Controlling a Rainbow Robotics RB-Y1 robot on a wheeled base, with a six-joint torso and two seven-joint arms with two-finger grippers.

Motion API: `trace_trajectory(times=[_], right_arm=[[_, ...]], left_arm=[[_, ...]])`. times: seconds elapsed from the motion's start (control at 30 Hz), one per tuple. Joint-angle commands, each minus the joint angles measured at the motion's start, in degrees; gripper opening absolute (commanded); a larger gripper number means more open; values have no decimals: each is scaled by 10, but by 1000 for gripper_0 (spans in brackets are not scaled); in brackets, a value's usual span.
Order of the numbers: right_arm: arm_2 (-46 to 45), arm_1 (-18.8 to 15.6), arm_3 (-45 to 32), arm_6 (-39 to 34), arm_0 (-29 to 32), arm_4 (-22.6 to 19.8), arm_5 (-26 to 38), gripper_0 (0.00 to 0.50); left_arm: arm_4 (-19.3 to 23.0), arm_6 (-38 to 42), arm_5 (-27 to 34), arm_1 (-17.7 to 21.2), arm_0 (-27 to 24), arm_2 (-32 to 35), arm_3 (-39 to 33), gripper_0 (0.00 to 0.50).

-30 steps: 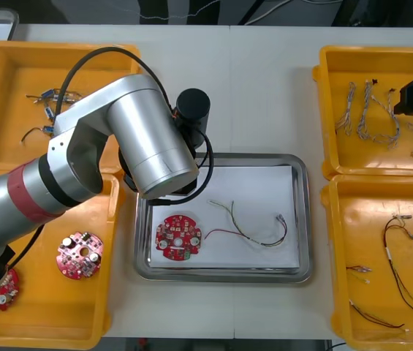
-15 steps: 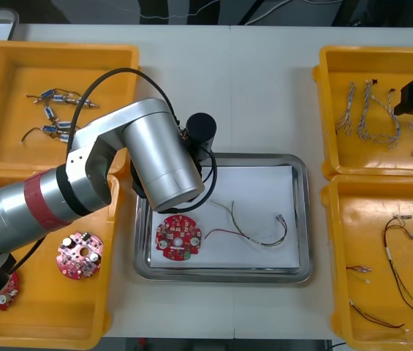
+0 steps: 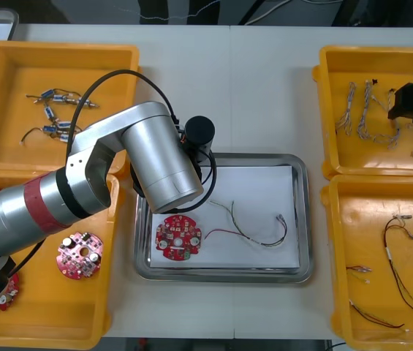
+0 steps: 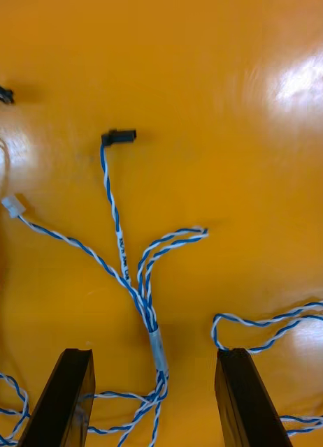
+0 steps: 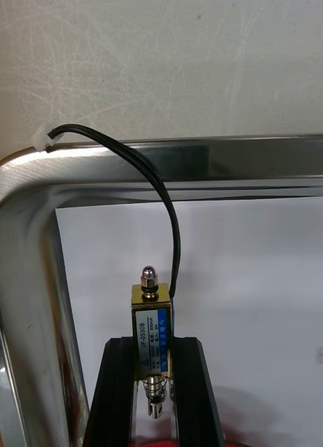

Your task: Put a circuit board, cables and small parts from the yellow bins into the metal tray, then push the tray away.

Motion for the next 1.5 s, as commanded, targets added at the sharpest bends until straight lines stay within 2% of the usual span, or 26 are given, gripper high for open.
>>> trace_trajectory(times=[0.03, 0.1, 0.33, 0.77, 0.8, 0.9, 0.93, 0.97, 1.07, 1.33, 1.5], right_arm=[[0, 12, 14, 23, -29, 2, -5, 500], [0, 16, 22, 23, -29, 2, -11, 500], [0, 20, 46, 30, -28, 2, -45, 500], [0, 26, 46, 33, -7, -8, -66, 498], [0, 26, 46, 36, -5, -8, -66, 444], [0, 26, 46, 40, -2, -9, -68, 349], [0, 26, 46, 43, 0, -10, -71, 284], [0, 26, 46, 45, 2, -10, -72, 126], [0, 26, 46, 52, 7, -13, -79, 6], [0, 18, 45, 58, 1, -12, -72, 0], [-9, 0, 7, 59, -7, -7, -23, 0]], left_arm=[[-22, 50, -5, -6, 9, -21, -5, 384], [-22, 51, -5, -4, 10, -23, -5, 500], [-23, 57, -5, -2, 9, -23, -9, 500], [-19, 61, 32, 18, 9, 21, -73, 500], [-19, 59, 40, 18, 9, 30, -82, 500], [-10, 57, 51, 22, 9, 48, -96, 500], [-5, 56, 53, 25, 9, 58, -102, 500], [-2, 55, 54, 28, 9, 65, -108, 500], [1, 54, 56, 38, 8, 78, -120, 500], [23, 54, 57, 68, 8, 117, -137, 500], [52, 49, 66, 96, 8, 167, -142, 500]])
